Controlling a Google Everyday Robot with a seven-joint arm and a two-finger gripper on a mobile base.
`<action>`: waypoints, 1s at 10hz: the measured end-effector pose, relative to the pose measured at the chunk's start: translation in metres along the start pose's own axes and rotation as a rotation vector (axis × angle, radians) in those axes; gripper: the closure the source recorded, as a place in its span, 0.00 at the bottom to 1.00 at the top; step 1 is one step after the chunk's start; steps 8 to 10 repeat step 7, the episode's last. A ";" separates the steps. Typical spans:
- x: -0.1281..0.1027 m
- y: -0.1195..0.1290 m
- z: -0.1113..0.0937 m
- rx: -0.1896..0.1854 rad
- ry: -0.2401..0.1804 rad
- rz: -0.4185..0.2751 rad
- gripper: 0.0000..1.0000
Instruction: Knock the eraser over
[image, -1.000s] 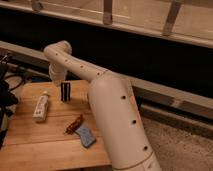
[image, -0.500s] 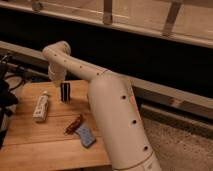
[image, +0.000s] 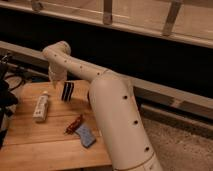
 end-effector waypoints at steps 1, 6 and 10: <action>-0.001 0.000 0.000 0.003 -0.001 0.000 0.49; 0.000 0.008 0.003 0.004 0.005 -0.017 0.13; 0.001 0.008 0.003 0.005 0.005 -0.019 0.03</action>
